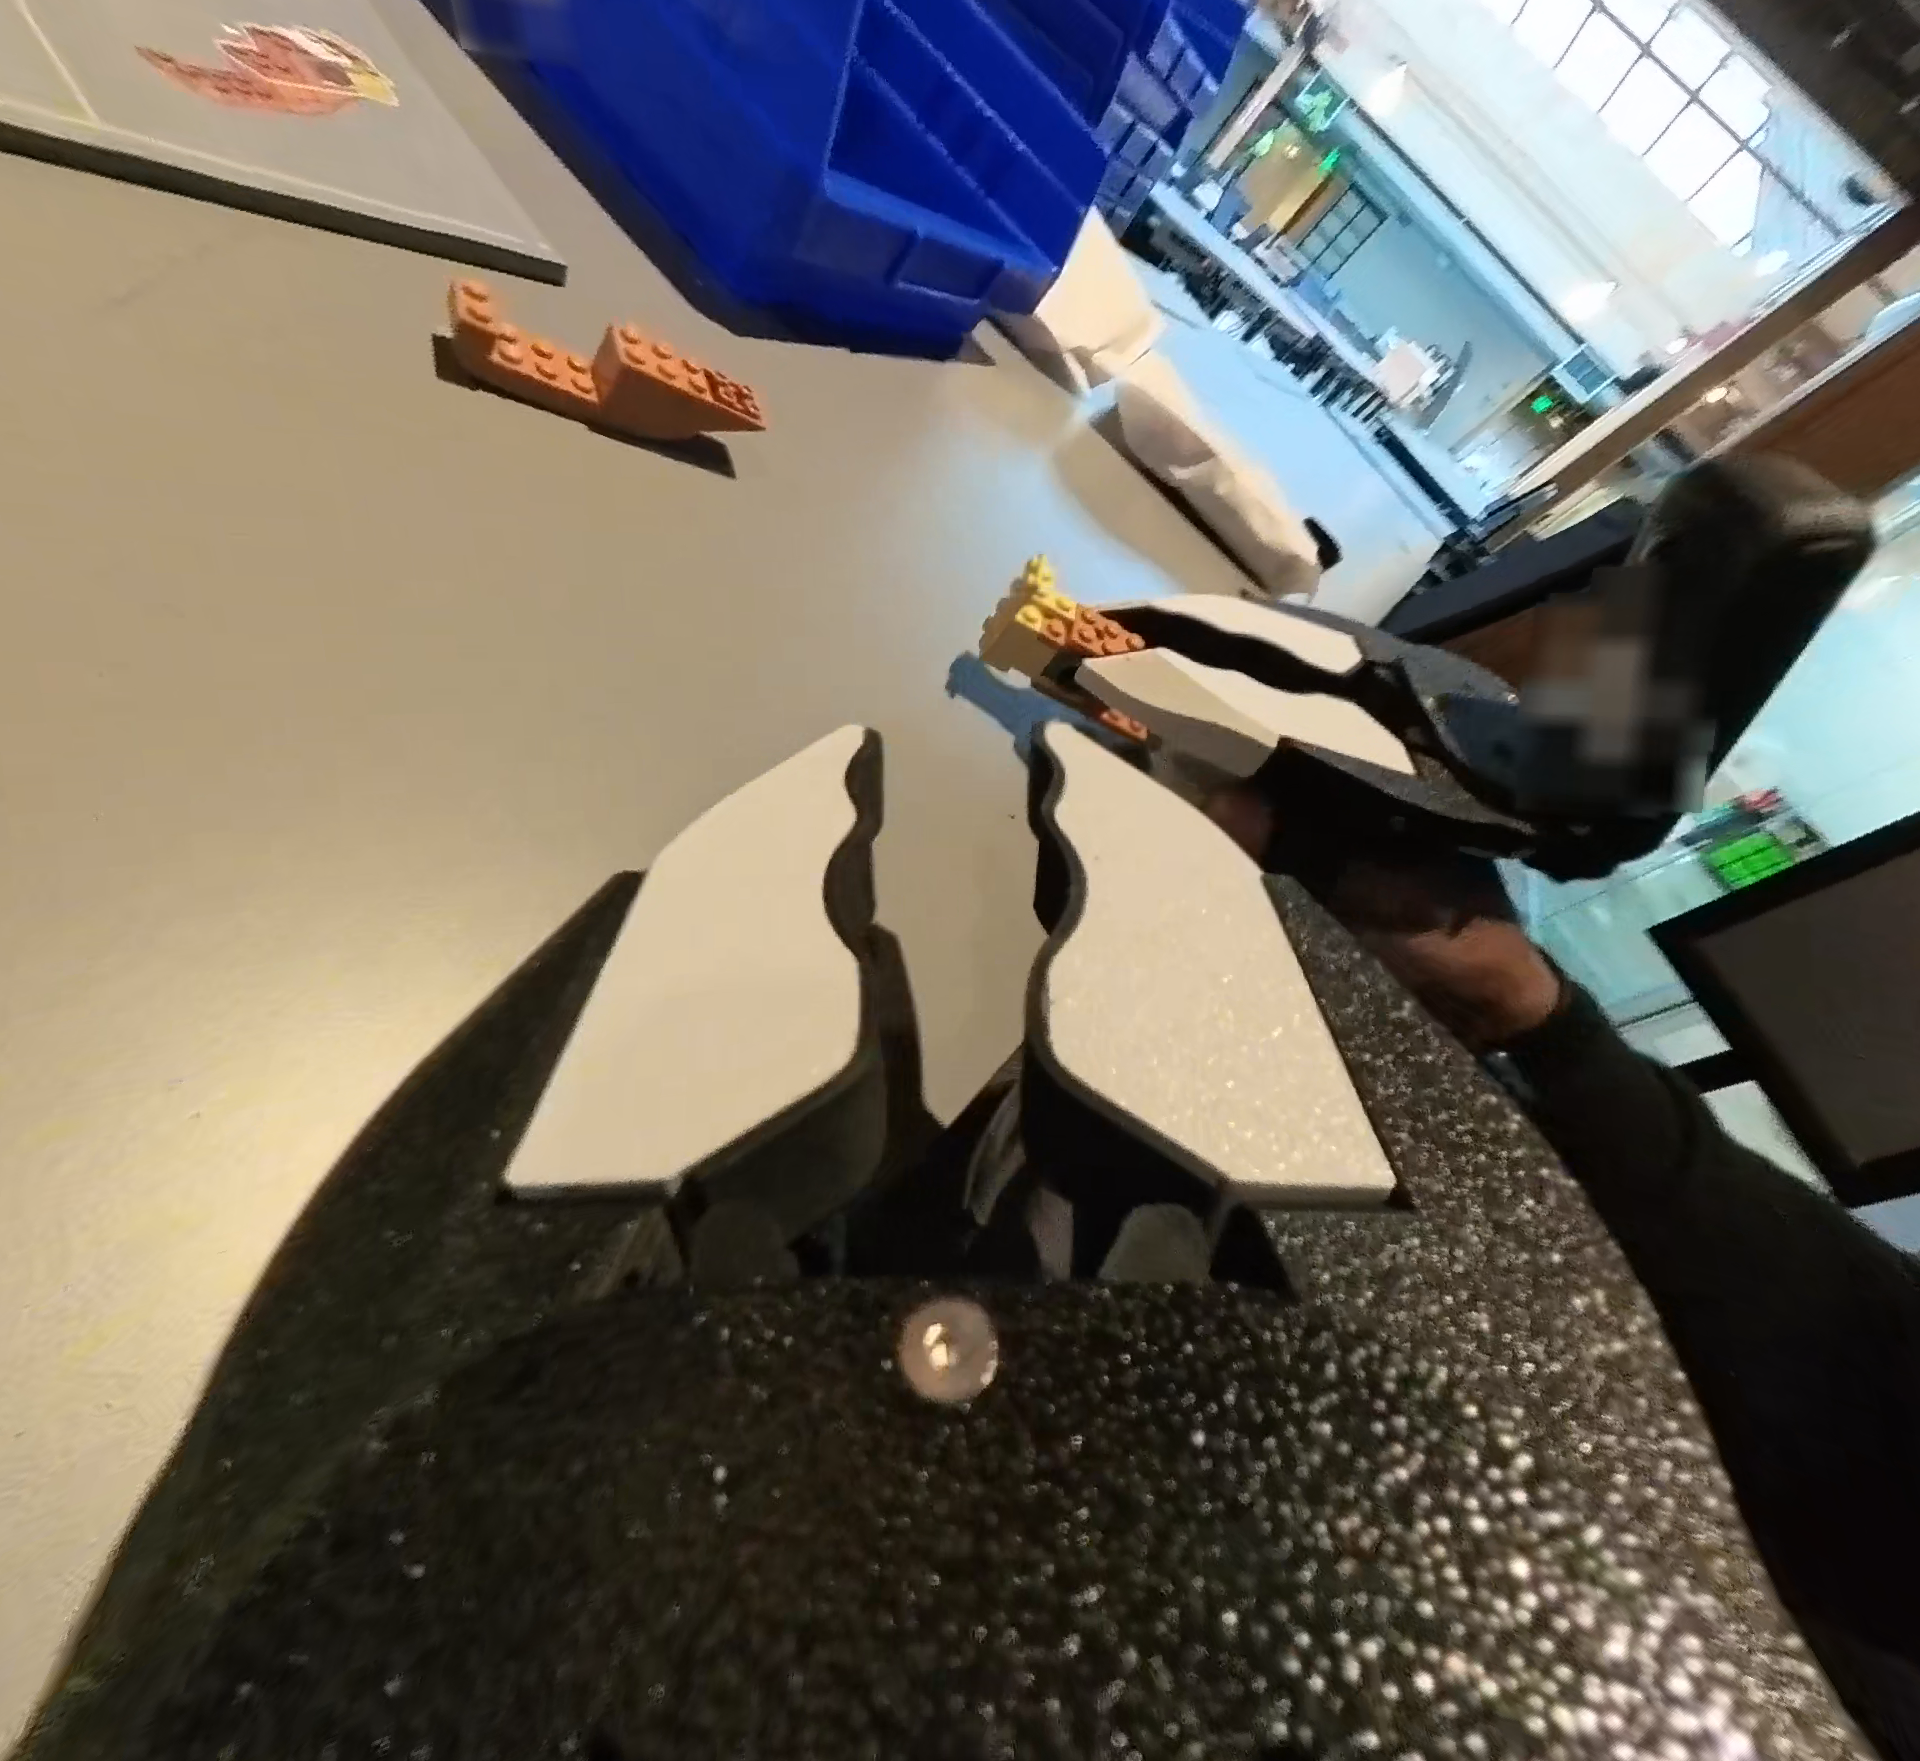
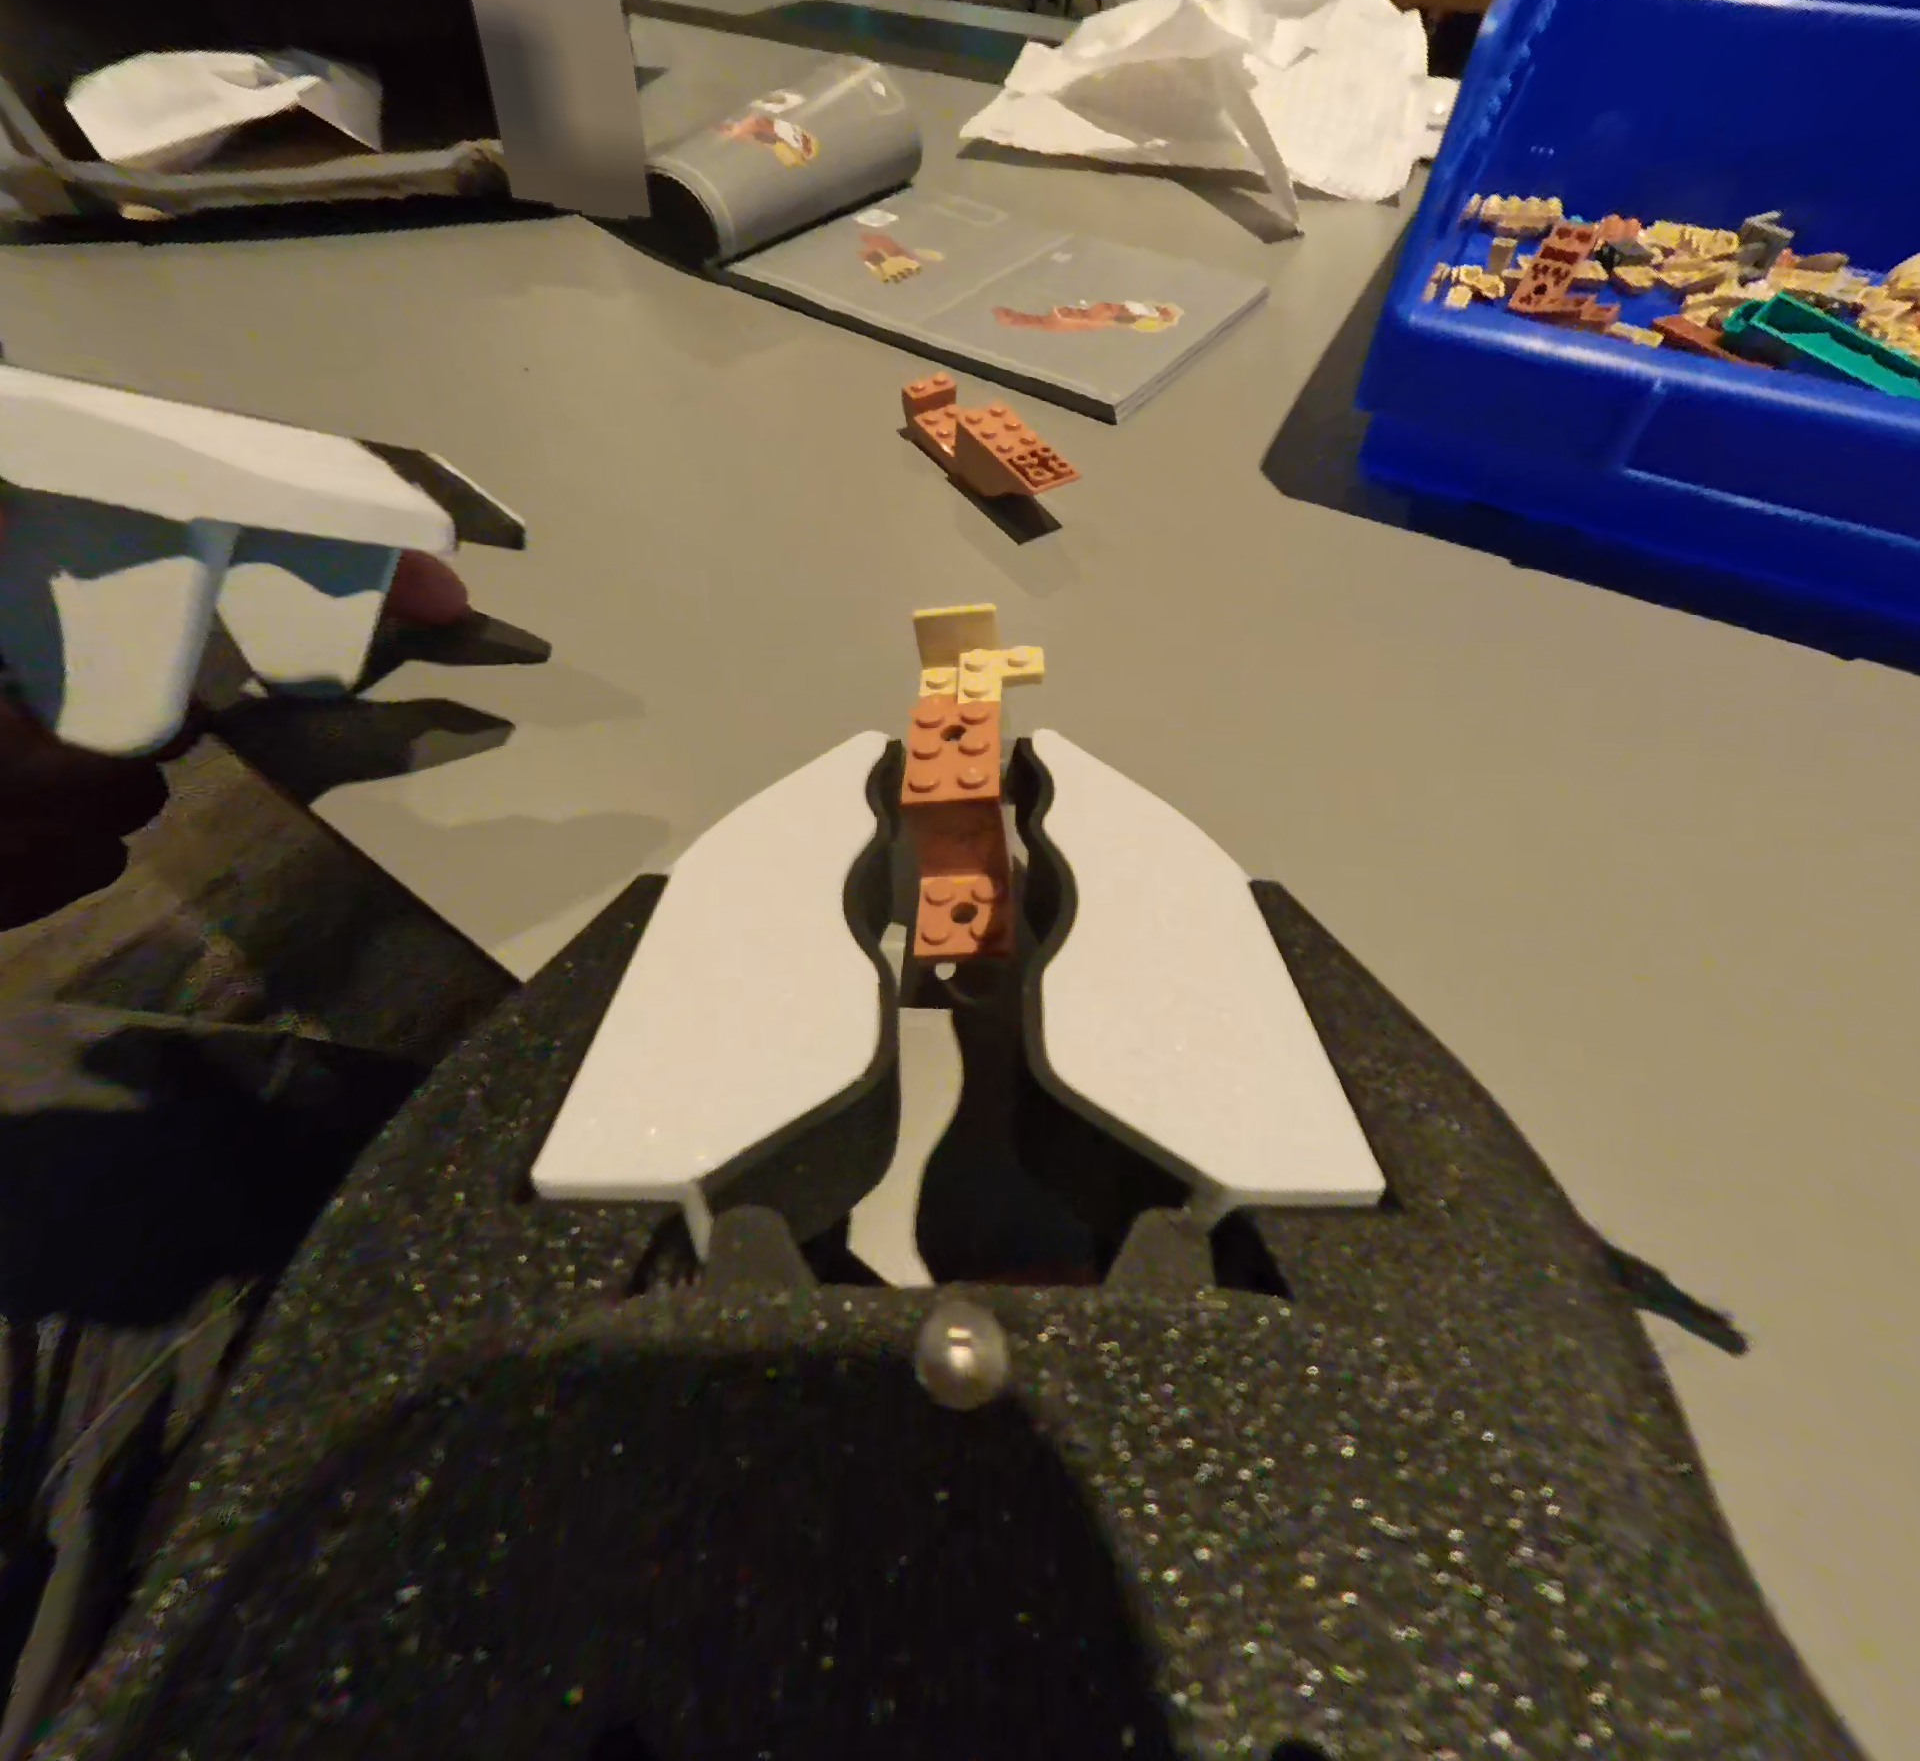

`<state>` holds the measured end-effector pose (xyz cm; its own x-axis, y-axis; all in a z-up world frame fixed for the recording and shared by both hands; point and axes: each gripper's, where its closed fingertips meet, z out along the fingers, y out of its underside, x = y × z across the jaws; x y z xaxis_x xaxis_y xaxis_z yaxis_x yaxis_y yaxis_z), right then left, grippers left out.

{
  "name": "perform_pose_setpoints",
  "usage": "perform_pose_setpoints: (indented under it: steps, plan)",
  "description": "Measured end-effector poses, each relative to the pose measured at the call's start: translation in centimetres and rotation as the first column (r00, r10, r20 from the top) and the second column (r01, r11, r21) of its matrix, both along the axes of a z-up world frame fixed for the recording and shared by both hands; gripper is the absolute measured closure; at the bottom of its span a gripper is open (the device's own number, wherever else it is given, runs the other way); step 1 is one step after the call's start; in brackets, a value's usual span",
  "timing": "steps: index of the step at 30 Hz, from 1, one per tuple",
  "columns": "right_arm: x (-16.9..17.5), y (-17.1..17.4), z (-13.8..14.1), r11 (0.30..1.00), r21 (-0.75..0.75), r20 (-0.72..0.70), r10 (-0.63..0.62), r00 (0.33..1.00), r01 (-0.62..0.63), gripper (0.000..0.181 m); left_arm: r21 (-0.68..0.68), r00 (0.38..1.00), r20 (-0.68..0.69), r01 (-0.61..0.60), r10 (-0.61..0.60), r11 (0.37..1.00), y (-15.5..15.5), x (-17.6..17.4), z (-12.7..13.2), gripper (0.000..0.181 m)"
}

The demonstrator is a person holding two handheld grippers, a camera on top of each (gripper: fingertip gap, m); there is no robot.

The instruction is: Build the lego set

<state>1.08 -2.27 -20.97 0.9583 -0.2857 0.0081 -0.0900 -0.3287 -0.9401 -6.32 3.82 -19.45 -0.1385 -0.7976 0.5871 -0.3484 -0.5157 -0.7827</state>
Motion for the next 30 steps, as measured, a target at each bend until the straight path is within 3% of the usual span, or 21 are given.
perform_pose_setpoints:
  steps: [6,10,13,16,18,20,22,25,27,30]
  plan:
    - [0.7,0.5,-0.7,0.992,-0.109,-0.032,-0.061,0.998,0.058,0.159,0.053,1.0,-0.026,-0.014,0.015,0.999,-0.2,0.2,-0.2,0.154]
    - [0.6,0.3,-0.7,0.994,-0.098,-0.029,-0.051,0.998,0.048,0.138,0.024,1.0,-0.008,-0.015,0.015,1.0,-0.4,-0.1,-0.1,0.154]
    - [0.8,-0.4,-0.3,0.997,-0.052,-0.024,-0.05,0.998,0.049,0.119,0.05,1.0,0.016,-0.016,0.015,0.999,-0.4,-0.8,0.1,0.153]
    - [0.4,-2.1,2.0,0.992,0.117,0.032,-0.052,0.998,0.048,0.117,0.069,0.997,0.075,-0.041,0.036,0.997,-0.3,-2.0,0.8,0.153]
    - [-2.7,-3.6,4.6,0.959,0.271,0.121,0.05,0.991,-0.082,0.125,0.082,0.988,0.146,-0.071,0.058,0.994,-0.6,-3.6,1.8,0.153]
    - [-8.8,-5.1,4.8,0.897,0.287,0.227,0.275,0.934,-0.335,0.137,0.094,0.968,0.238,-0.106,0.081,0.99,-1.1,-5.7,2.8,0.153]
    - [-15.5,-6.7,1.7,0.791,0.161,0.274,0.539,0.796,-0.591,0.14,0.102,0.938,0.33,-0.148,0.106,0.984,-1.6,-8.1,3.3,0.153]
    - [-22.7,-9.1,-7.5,0.559,-0.104,0.178,0.824,0.537,-0.823,0.144,0.123,0.862,0.481,-0.244,0.157,0.962,-1.7,-11.8,3.3,0.158]
    - [-24.0,-9.0,-14.9,0.437,-0.264,0.064,0.897,0.437,-0.86,0.144,0.106,0.819,0.538,-0.297,0.197,0.949,-1.5,-13.7,2.6,0.158]
    - [-23.4,-7.4,-24.7,0.227,-0.369,-0.207,0.926,0.317,-0.902,0.137,0.053,0.762,0.582,-0.383,0.283,0.922,-1.1,-17.2,0.9,0.16]
